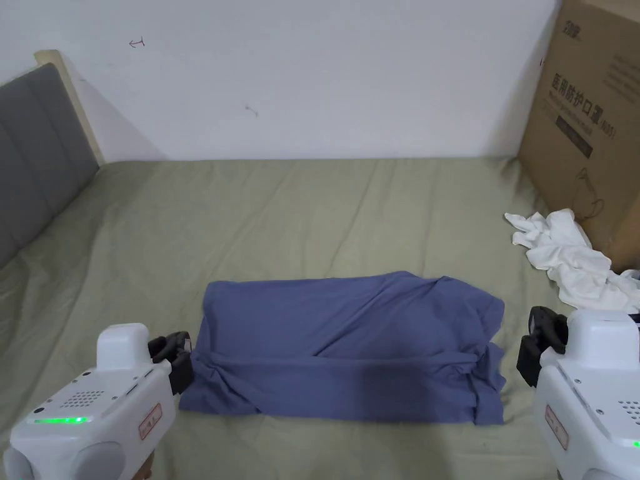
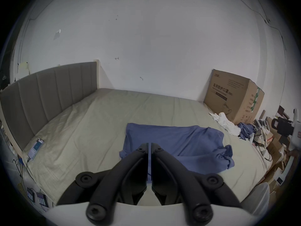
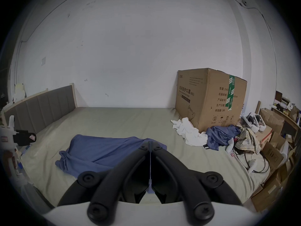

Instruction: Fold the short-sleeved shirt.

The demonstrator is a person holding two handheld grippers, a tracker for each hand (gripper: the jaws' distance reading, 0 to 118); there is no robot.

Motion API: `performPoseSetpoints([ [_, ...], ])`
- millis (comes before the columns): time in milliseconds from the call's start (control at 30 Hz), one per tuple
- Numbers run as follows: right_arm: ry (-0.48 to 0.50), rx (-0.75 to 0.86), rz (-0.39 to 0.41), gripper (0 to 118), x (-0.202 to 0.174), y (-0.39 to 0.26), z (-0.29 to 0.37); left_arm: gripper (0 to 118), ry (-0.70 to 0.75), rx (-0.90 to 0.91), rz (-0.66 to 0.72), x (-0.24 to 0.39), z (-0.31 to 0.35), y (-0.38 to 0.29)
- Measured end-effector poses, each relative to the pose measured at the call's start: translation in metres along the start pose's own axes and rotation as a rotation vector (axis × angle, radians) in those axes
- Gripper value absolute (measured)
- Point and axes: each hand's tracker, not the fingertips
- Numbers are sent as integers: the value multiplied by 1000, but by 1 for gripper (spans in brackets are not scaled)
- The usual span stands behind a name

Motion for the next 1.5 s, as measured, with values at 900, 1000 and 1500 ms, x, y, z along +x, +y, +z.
performPoseSetpoints([
  [900,-7,-205,-19,3,4,-34,-68,98,213,-604,89,-67,-182,-51],
  [1000,-6,-230,-21,3,5,-39,-75,62,189,-649,76,-61,-187,-58],
  [1500,-2,-629,-101,111,18,-120,-155,11,57,-534,78,-54,-160,-43],
])
